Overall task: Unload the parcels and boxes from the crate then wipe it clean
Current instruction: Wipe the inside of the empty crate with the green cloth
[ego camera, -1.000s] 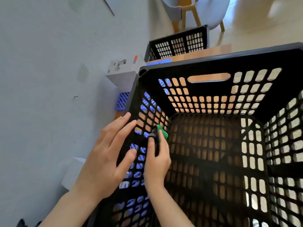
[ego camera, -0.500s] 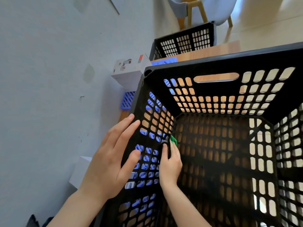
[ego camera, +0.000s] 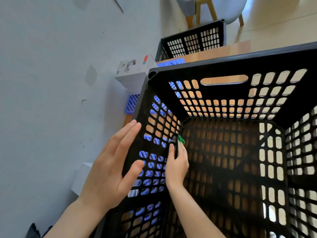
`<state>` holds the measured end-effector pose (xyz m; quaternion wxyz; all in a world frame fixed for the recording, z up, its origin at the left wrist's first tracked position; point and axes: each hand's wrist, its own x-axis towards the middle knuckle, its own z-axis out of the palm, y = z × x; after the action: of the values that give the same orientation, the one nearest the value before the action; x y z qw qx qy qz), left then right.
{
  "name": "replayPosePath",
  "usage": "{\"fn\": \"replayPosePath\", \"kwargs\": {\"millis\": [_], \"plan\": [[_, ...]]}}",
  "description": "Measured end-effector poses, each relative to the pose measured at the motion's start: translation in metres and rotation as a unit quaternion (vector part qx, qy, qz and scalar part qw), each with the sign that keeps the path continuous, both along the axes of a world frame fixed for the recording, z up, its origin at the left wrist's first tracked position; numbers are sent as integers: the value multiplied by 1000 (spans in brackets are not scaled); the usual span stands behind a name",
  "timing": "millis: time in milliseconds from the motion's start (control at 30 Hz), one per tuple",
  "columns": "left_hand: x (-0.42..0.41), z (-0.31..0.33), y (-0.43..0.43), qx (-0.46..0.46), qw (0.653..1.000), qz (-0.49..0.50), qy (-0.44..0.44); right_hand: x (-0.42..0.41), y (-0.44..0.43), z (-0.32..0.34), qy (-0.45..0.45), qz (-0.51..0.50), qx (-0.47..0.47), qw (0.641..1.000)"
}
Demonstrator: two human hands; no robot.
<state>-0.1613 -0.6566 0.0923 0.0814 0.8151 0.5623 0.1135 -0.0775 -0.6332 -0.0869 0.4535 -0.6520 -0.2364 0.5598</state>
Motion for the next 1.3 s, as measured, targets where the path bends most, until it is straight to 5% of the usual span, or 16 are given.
{"fn": "replayPosePath", "kwargs": {"millis": [100, 267, 333, 433, 500, 833, 900, 1000, 1067, 1300], "plan": [[0, 0, 0, 4, 1000, 1, -6, -13, 2, 37, -6, -33, 125, 992], [0, -2, 1, 2, 1000, -6, -6, -23, 2, 73, -51, -40, 368, 928], [0, -2, 1, 3, 1000, -5, -7, -16, 5, 49, -56, -20, 345, 937], [-2, -2, 1, -1, 1000, 5, -2, 0, 8, 1, -15, 4, 97, 995], [-2, -2, 1, -4, 1000, 10, -2, 6, 9, -17, -14, 19, 19, 1000], [0, -1, 2, -6, 1000, 14, 12, -12, 21, 64, -63, -34, 360, 930], [1, 0, 1, -7, 1000, 16, 11, -3, 25, 38, -77, -7, 303, 950], [2, 1, 1, -9, 1000, 24, 9, 11, 31, -2, -62, 17, 94, 993], [3, 1, 1, -8, 1000, 24, 14, 12, 33, -6, -77, 25, 66, 995], [2, 1, 2, -7, 999, 18, 29, -8, 39, 69, -76, -54, 409, 908]]}}
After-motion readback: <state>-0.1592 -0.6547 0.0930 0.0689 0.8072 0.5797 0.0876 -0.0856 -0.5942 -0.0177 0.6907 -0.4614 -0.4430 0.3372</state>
